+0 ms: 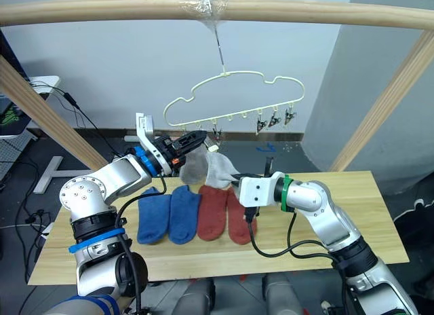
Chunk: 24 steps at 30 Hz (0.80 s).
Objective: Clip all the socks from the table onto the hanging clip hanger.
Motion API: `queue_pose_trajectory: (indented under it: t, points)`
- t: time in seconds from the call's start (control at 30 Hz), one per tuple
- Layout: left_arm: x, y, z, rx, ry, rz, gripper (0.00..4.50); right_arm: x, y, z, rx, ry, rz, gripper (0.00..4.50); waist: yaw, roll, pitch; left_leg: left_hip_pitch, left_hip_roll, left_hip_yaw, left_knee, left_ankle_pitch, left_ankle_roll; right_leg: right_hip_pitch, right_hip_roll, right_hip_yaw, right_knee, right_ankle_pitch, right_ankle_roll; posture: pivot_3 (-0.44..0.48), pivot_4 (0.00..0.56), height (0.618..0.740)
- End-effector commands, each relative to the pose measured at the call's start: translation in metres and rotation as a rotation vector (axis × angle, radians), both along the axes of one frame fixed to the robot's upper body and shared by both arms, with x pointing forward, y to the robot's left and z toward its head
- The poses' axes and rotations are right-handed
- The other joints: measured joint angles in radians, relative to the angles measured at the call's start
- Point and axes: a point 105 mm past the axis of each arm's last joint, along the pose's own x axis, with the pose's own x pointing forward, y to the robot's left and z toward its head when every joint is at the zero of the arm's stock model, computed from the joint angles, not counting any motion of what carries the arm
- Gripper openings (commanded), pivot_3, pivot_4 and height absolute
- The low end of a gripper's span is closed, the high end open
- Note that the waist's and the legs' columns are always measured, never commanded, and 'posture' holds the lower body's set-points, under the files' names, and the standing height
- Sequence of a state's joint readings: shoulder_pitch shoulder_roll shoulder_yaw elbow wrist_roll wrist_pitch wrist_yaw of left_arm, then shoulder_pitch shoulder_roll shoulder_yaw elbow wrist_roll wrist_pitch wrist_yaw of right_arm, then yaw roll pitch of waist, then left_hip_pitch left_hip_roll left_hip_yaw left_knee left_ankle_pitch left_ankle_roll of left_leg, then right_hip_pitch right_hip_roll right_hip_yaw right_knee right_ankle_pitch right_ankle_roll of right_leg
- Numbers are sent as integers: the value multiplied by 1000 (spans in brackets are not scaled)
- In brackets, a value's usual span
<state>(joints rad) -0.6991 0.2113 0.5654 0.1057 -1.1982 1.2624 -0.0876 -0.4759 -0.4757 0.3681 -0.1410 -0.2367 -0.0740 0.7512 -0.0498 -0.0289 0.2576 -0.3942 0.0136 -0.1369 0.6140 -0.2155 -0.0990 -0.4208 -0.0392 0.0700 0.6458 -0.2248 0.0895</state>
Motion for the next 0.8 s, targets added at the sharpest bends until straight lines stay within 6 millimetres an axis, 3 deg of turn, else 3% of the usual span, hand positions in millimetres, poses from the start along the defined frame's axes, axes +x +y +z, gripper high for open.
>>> queue_pose_trajectory:
  t: [0.03,0.3,0.57,0.8]
  points:
    - [-7,-4,9,9,-47,-24,64,0,5,16,21,-46,16,23,1,0,0,0,0,0,0,0,0,0,0,0,0,1,-2,11,232,740]
    - [-14,-8,8,21,-61,-59,64,2,7,21,21,-55,20,23,2,0,0,0,0,0,0,0,0,0,0,0,0,1,-2,12,234,740]
    - [-12,-7,10,7,-60,-47,64,1,-6,5,-97,-71,31,23,4,0,0,-1,0,0,0,0,0,0,0,0,-1,1,-1,13,234,740]
    - [-13,-7,10,11,-63,-59,64,4,-11,8,-134,-96,47,23,4,0,0,-1,0,0,0,0,0,-1,0,0,-1,0,-1,13,234,740]
